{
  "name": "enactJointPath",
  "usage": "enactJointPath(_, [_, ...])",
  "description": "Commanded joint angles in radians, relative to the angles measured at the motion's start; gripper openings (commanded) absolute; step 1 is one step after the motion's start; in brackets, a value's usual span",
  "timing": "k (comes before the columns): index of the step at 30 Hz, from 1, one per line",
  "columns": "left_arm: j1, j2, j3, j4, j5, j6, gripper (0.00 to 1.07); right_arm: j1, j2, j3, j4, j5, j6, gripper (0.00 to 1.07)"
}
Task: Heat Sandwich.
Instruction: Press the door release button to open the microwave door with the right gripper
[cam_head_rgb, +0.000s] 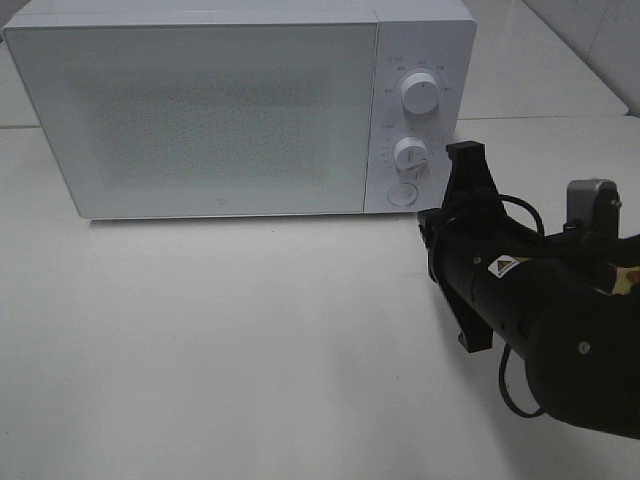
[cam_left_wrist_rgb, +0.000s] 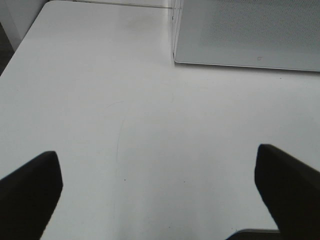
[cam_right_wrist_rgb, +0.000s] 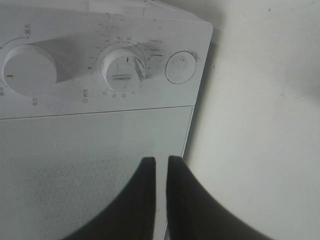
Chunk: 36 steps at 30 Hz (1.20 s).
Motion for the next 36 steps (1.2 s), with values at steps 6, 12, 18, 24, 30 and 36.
enactJointPath(6, [-0.007,-0.015,0.002,-0.001,-0.013,-0.002,0.98,-0.031,0.021,-0.008,-0.029,0.004,0.049,0.0])
enactJointPath(12, [-0.007,-0.015,0.002,-0.001,-0.013,-0.003,0.98,-0.084,0.085,-0.019,-0.108,0.011,0.155,0.0])
enactJointPath(18, [-0.007,-0.015,0.002,-0.001,-0.013,-0.003,0.98,-0.129,0.143,-0.068,-0.182,0.013,0.196,0.0])
enactJointPath(24, [-0.007,-0.015,0.002,-0.001,-0.013,-0.003,0.98,-0.18,0.205,-0.135,-0.232,0.028,0.226,0.0])
enactJointPath(30, [-0.007,-0.015,0.002,-0.001,-0.013,-0.003,0.98,-0.234,0.272,-0.214,-0.28,0.066,0.234,0.0])
enactJointPath(36, [-0.007,-0.015,0.002,-0.001,-0.013,-0.003,0.98,-0.267,0.323,-0.27,-0.318,0.092,0.265,0.0])
